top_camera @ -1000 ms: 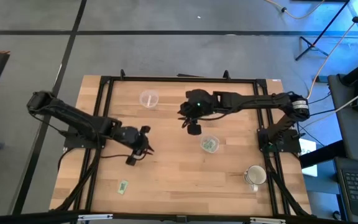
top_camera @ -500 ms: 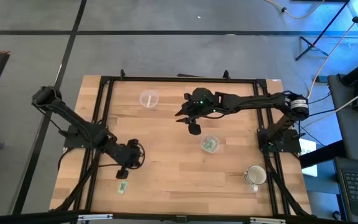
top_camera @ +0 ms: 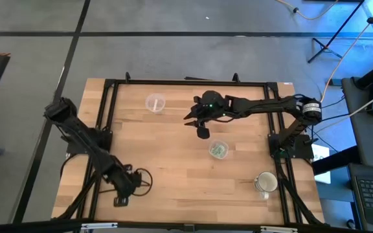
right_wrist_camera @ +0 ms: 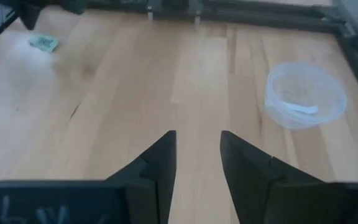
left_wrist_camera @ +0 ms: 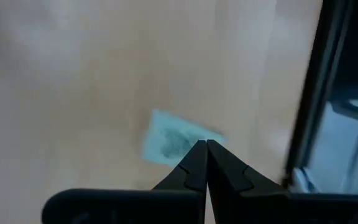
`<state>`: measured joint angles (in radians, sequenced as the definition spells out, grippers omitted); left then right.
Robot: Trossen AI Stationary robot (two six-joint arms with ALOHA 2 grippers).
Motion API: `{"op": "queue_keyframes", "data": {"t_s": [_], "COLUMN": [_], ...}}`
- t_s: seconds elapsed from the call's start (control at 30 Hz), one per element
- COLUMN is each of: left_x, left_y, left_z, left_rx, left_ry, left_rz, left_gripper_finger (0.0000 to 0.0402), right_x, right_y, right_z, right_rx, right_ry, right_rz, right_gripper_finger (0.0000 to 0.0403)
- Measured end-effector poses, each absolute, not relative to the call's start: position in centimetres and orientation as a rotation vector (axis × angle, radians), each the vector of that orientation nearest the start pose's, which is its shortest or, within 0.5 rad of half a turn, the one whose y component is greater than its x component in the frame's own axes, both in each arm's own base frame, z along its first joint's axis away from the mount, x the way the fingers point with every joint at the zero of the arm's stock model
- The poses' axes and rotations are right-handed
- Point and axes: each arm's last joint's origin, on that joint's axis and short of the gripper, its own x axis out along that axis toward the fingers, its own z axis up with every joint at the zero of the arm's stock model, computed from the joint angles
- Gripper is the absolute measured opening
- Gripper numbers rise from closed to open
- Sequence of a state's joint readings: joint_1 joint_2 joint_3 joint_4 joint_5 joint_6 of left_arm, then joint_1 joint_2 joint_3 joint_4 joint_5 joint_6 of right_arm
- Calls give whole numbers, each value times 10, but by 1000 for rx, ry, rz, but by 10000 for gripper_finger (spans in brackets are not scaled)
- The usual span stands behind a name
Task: Pick and place Stevia / Truvia into bins
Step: Put the stevia packet into the bottom transparent container
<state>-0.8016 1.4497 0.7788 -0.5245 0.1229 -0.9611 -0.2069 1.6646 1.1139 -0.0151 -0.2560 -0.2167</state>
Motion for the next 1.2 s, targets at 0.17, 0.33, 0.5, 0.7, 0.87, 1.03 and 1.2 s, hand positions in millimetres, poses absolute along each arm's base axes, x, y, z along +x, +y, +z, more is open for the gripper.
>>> {"op": "queue_keyframes", "data": {"t_s": [0.17,0.33,0.5,0.7,0.87,1.03,1.2], "left_x": [174,175,176,177,182,194,206], "left_y": [-203,-208,-210,-204,-188,-167,-149], "left_z": [165,150,135,127,127,127,126], "left_rx": [-441,-445,-397,-305,-185,-113,-66], "left_ry": [1479,1537,1609,1656,1683,1690,1687], "left_rz": [-154,-94,-95,-90,-104,-120,-173], "left_gripper_finger": [1,1,2,1,1,2,2], "right_x": [357,356,356,356,357,357,357], "right_y": [-70,-70,-70,-70,-70,-70,-70], "right_z": [230,228,228,229,229,229,229], "right_rx": [-74,-57,-31,-31,-5,2,16], "right_ry": [514,511,512,510,505,505,506], "right_rz": [94,89,82,82,75,73,69], "right_gripper_finger": [129,129,129,129,129,129,129]}}
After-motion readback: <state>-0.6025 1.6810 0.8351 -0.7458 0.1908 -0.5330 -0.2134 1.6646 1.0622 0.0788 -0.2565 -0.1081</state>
